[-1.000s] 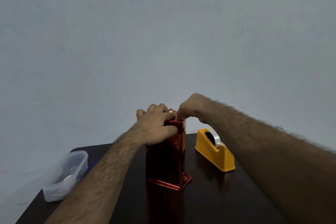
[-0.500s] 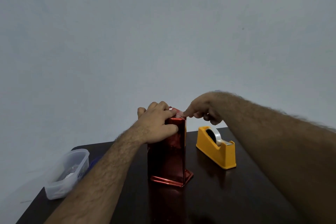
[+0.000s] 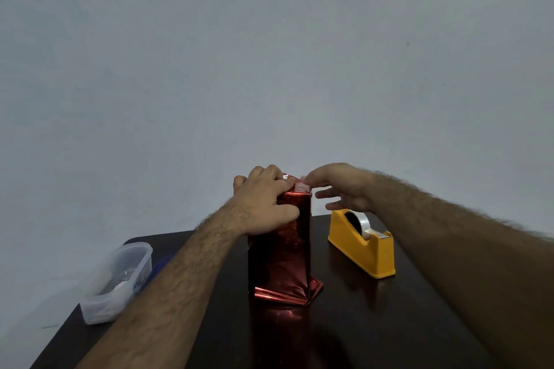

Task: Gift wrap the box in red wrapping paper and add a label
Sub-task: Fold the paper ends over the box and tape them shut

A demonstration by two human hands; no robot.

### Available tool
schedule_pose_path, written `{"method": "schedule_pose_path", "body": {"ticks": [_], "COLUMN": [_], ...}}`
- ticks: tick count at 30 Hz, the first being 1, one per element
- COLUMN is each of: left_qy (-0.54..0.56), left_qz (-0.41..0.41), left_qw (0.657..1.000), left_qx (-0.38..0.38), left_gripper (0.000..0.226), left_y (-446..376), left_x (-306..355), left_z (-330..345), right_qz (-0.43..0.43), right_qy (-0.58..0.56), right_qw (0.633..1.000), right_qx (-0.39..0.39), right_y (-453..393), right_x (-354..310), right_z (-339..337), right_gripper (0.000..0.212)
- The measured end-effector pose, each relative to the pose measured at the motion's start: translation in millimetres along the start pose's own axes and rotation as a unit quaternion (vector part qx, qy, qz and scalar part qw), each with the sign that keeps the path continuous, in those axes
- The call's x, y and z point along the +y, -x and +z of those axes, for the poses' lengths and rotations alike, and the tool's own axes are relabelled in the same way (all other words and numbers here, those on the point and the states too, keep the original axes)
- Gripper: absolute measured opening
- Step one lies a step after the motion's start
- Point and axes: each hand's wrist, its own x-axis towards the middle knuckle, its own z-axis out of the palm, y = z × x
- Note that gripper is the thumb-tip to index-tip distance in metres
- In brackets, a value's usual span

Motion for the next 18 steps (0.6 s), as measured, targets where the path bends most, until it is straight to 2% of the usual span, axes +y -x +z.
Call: {"method": "schedule_pose_path", "body": {"ticks": [8, 12, 18], "left_qy": [0.003, -0.001, -0.014], "left_qz": [-0.002, -0.004, -0.006], "left_qw": [1.000, 1.000, 1.000], "left_qx": [-0.001, 0.000, 0.002], "left_gripper": [0.087, 0.090, 0.093], "left_y": [0.7, -0.2, -2.0], "left_x": [0.4, 0.7, -0.6], "left_z": [-0.2, 1.9, 5.2], "right_qz": [0.013, 0.018, 0.015], "right_qy": [0.009, 0.019, -0.003], "right_qw": [1.000, 0.999, 0.996], "right_qx": [-0.024, 0.020, 0.092], "right_y": [-8.9, -10.4, -13.6], "right_x": [2.3, 2.7, 6.6], "right_z": [16.4, 23.2, 33.3], "right_gripper": [0.027, 0.035, 0.033]}}
